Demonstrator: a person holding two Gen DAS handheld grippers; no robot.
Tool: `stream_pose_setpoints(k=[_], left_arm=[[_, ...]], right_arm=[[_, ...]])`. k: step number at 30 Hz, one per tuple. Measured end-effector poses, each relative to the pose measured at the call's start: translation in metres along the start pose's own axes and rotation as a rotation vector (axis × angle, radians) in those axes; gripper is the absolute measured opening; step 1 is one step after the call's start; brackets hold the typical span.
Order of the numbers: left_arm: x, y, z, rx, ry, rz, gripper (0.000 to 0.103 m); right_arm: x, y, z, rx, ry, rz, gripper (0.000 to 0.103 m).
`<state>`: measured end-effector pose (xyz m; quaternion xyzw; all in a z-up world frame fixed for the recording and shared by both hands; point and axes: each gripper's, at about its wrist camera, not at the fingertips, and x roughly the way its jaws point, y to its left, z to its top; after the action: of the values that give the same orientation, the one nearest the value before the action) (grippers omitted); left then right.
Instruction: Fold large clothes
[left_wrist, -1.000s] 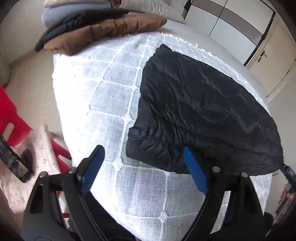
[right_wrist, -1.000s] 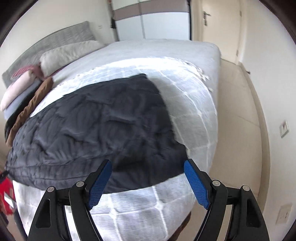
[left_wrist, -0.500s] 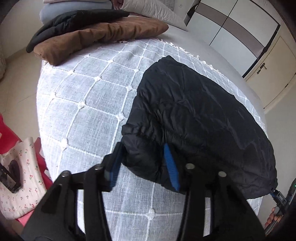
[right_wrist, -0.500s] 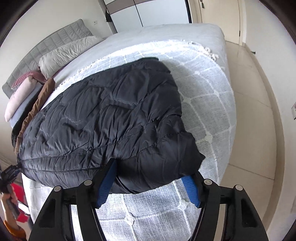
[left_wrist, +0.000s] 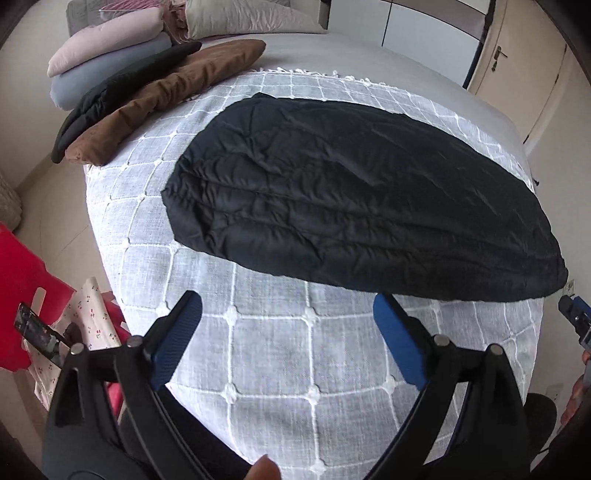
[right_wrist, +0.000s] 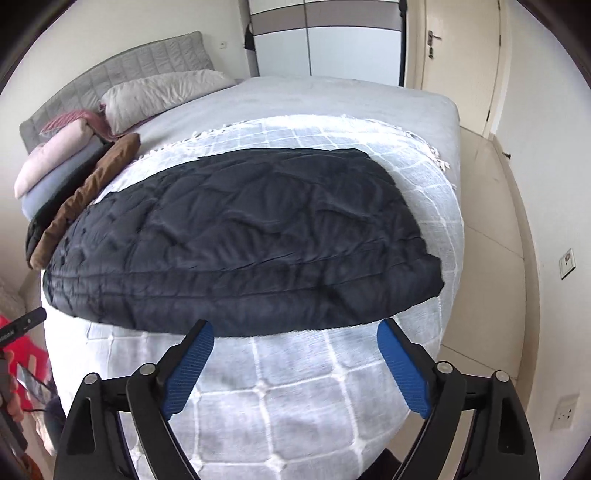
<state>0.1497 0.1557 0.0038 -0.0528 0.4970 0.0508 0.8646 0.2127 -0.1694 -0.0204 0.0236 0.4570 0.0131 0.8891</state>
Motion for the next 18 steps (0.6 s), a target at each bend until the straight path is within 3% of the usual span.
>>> stream_pose_setpoints(k=[5,10,18], left_arm=[[-0.001,-0.031,-0.023,0.042,0.024,-0.011,0.094],[0.001,-0.056,-0.037,0.090,0.044,0.000,0.094],[0.001,-0.071,-0.040,0.111,0.039,0.007,0.094]], right_arm=[[-0.004,0.031,-0.021,0.009,0.025,0.053,0.094],[0.000,0.059,-0.028,-0.085,0.046,0.008,0.095],[0.001,0.064,-0.030,-0.096,0.051,0.013,0.094]])
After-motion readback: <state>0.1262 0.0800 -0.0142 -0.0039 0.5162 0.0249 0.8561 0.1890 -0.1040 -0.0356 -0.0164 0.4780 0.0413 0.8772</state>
